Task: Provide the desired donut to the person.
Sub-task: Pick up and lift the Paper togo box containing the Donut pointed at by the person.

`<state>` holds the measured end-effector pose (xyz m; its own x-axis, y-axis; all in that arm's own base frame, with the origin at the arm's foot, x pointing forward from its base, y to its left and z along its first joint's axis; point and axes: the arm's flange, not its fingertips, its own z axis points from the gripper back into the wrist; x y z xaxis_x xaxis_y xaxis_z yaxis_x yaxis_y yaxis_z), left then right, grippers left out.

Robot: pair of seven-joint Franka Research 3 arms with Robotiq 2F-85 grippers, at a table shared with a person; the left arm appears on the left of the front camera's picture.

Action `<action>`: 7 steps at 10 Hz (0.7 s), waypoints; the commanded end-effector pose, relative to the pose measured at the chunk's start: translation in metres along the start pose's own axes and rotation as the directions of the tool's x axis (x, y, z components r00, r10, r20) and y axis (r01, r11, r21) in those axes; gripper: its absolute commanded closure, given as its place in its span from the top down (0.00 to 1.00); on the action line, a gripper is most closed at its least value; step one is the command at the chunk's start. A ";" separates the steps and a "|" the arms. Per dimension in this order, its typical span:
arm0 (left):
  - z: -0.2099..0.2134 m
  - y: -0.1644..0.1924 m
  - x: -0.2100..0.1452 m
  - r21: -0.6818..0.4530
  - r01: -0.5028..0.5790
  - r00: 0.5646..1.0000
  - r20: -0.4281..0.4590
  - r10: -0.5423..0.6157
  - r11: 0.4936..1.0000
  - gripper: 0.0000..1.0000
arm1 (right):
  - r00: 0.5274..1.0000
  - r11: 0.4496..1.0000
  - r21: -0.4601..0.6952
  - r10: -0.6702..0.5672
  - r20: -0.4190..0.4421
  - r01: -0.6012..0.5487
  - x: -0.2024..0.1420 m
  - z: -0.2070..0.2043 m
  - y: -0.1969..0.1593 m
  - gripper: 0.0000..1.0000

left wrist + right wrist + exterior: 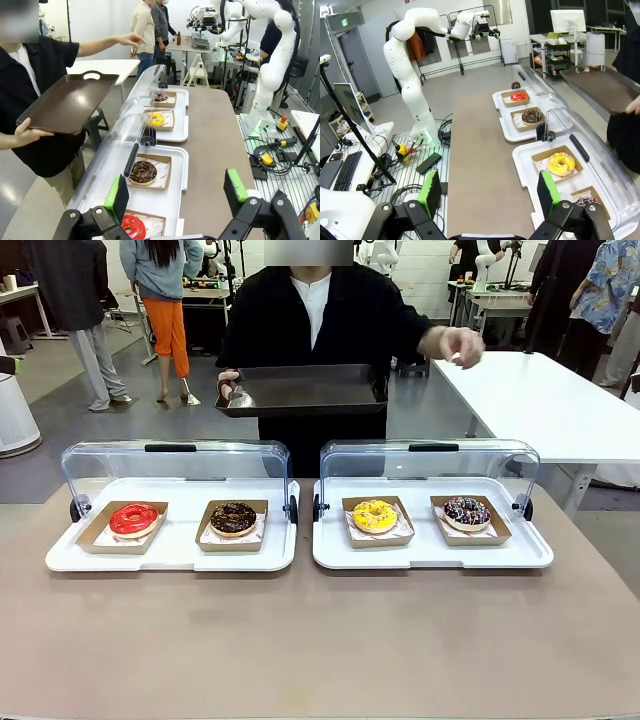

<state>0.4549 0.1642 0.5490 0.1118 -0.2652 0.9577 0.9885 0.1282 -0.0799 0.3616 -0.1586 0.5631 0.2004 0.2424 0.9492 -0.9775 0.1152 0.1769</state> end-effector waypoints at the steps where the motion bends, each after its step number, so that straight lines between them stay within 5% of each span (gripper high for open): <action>1: 0.002 -0.001 0.000 -0.005 0.002 1.000 0.012 -0.002 1.000 1.00 | 1.000 1.000 0.003 0.003 0.004 -0.003 0.000 0.000 0.000 1.00; 7: 0.002 -0.001 0.000 -0.005 0.002 1.000 0.012 -0.002 1.000 1.00 | 1.000 1.000 0.003 0.003 0.004 -0.003 0.000 0.000 0.000 1.00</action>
<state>0.4549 0.1642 0.5490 0.1118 -0.2652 0.9577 0.9885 0.1281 -0.0799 0.3616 -0.1586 0.5631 0.2004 0.2424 0.9492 -0.9775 0.1152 0.1769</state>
